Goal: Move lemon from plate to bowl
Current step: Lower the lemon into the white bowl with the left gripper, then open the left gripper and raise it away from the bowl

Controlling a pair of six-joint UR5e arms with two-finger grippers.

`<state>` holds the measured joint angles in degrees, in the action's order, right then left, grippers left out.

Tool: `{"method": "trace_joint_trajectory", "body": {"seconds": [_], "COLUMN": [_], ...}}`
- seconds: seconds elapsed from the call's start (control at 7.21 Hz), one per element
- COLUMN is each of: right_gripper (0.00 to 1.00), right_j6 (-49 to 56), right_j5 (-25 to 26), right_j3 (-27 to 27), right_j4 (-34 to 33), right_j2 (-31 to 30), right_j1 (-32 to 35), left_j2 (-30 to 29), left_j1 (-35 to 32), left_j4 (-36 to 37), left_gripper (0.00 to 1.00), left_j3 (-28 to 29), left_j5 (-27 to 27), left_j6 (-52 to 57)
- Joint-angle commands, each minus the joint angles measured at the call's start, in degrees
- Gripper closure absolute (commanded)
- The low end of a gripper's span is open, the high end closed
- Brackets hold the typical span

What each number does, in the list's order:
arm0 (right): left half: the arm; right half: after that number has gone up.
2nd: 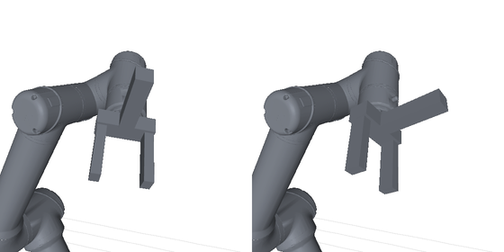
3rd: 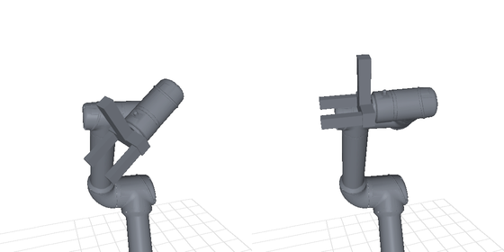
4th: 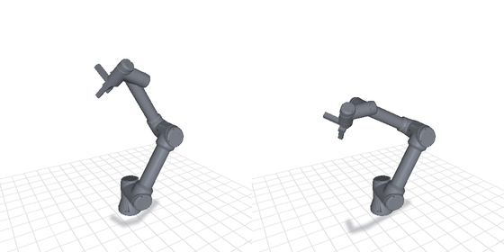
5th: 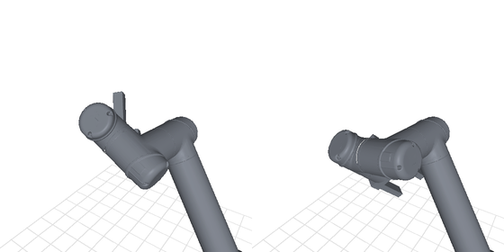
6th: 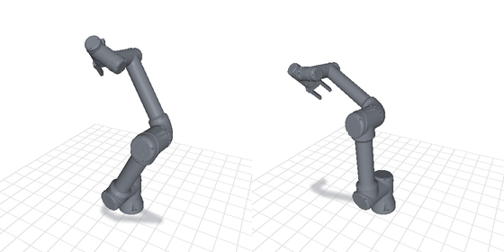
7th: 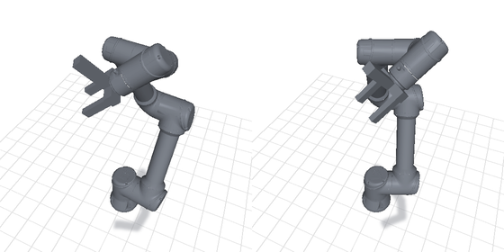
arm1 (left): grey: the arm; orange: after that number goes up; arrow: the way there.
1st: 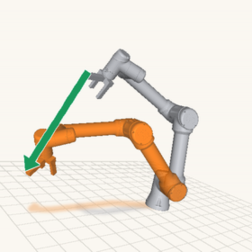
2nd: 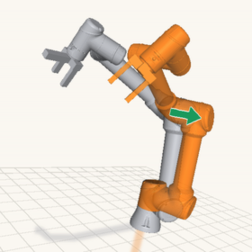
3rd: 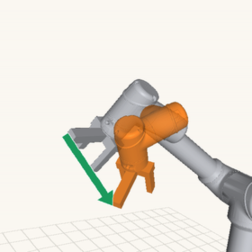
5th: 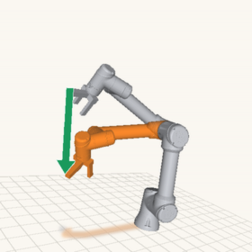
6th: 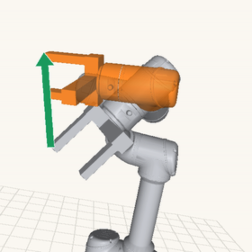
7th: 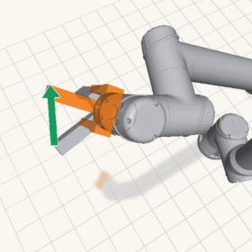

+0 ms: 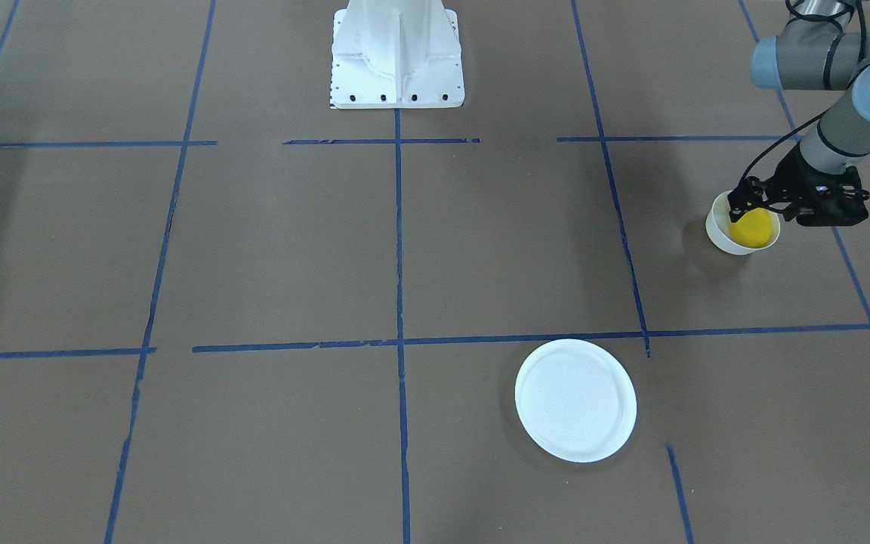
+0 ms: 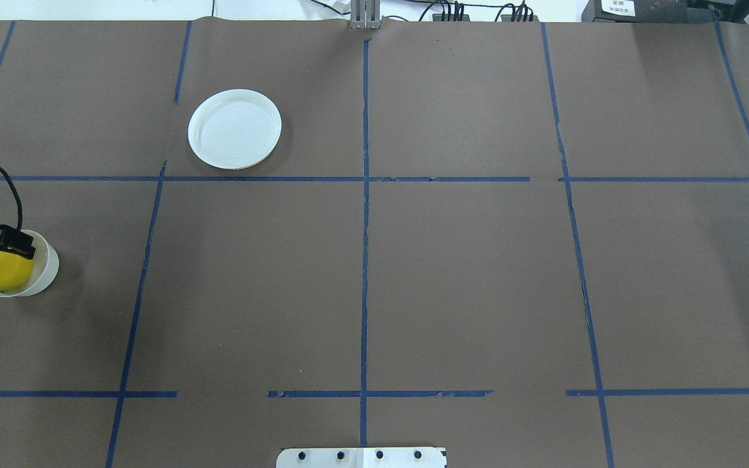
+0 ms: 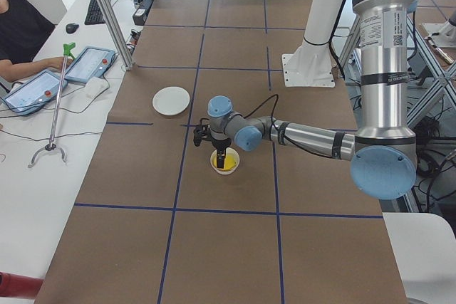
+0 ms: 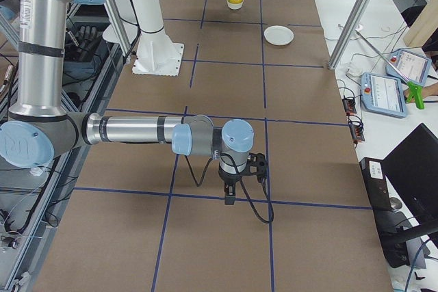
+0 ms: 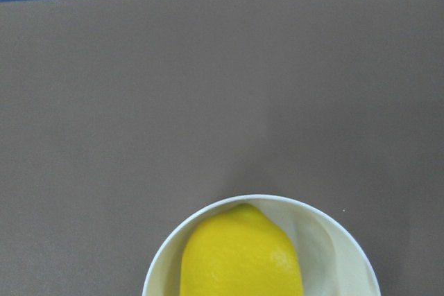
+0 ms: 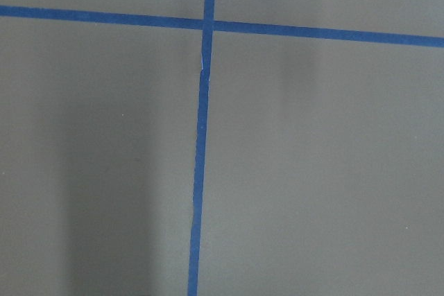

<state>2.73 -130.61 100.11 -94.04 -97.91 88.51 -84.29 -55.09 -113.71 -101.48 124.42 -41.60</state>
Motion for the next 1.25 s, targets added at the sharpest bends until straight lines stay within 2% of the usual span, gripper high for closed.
{"method": "trace_joint_trajectory", "body": {"seconds": [0.0, 0.28, 0.69, 0.97, 1.11], "right_gripper": [0.0, 0.0, 0.0, 0.0, 0.0], "right_j6": [0.0, 0.0, 0.0, 0.0, 0.0], "right_j5": [0.0, 0.0, 0.0, 0.0, 0.0], "right_j3": [0.0, 0.0, 0.0, 0.0, 0.0], "right_j4": [0.0, 0.0, 0.0, 0.0, 0.0], "right_j2": [0.0, 0.0, 0.0, 0.0, 0.0], "right_j1": [0.0, 0.0, 0.0, 0.0, 0.0], "left_j2": [0.26, -0.35, -0.88, 0.17, 0.52], "left_j1": [-1.24, -9.38, -24.83, -31.37, -31.65], "left_j4": [0.86, 5.14, 15.43, 18.41, 18.53], "left_gripper": [0.0, 0.0, 0.0, 0.0, 0.0], "left_j3": [-1.6, -1.88, -2.93, -2.32, -1.88], "left_j5": [5.64, 5.84, 5.31, 5.83, 5.4], "left_j6": [6.74, 17.29, 37.59, 41.95, 42.48]}}
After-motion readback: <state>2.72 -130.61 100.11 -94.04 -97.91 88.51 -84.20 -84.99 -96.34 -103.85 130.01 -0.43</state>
